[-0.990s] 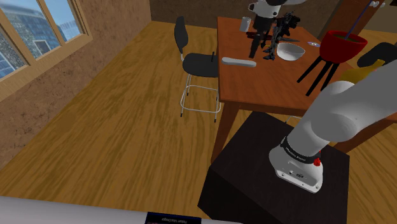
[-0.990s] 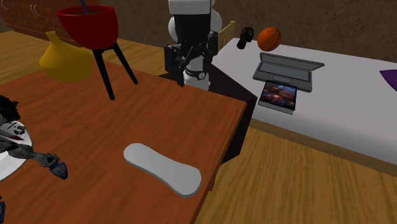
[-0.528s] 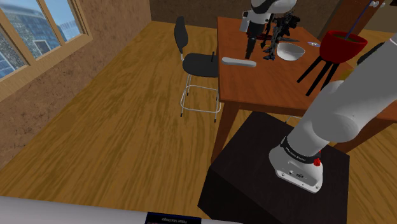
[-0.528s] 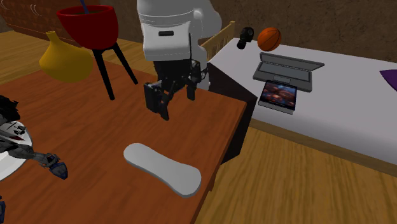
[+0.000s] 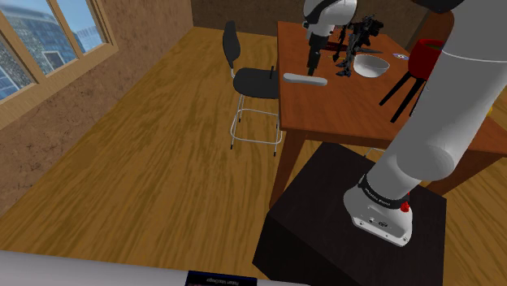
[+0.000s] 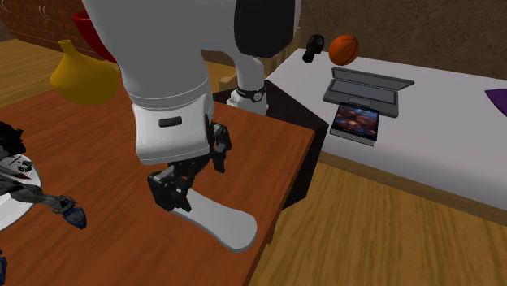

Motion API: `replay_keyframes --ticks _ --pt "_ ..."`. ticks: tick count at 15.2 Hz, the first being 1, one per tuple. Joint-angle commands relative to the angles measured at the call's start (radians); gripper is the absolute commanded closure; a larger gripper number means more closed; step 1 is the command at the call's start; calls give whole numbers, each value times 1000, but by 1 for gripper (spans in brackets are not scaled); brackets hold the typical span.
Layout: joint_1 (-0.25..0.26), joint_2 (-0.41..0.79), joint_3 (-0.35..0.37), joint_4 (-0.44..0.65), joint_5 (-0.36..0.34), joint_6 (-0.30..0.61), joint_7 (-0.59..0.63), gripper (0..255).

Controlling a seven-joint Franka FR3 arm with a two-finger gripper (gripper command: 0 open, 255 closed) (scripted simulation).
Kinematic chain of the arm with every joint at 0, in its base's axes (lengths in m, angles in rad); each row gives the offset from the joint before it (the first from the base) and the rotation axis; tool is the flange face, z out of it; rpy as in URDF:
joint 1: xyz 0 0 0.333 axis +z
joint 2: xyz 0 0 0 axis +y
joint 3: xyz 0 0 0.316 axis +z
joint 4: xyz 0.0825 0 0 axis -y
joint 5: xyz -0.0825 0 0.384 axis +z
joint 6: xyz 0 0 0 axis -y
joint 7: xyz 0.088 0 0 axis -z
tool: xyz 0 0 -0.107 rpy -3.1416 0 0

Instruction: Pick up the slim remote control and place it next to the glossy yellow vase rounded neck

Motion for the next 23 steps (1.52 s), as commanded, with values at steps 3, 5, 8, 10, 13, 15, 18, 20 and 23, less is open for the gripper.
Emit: replay_keyframes --ticks 3,5,8,10,13,15,18,20,23 --pt "-37 98 21 61 69 18 -80 0" --pt "-40 112 26 50 81 40 -87 0" --pt "-46 135 34 35 99 73 -99 0" --pt "-48 139 36 33 103 79 -102 0" --pt "-48 139 36 33 103 79 -102 0" --pt "-48 139 36 33 103 79 -102 0" --pt "-48 139 36 33 103 79 -101 255" --pt "-48 139 36 33 103 79 -101 255" --pt "-48 139 36 33 103 79 -101 255"
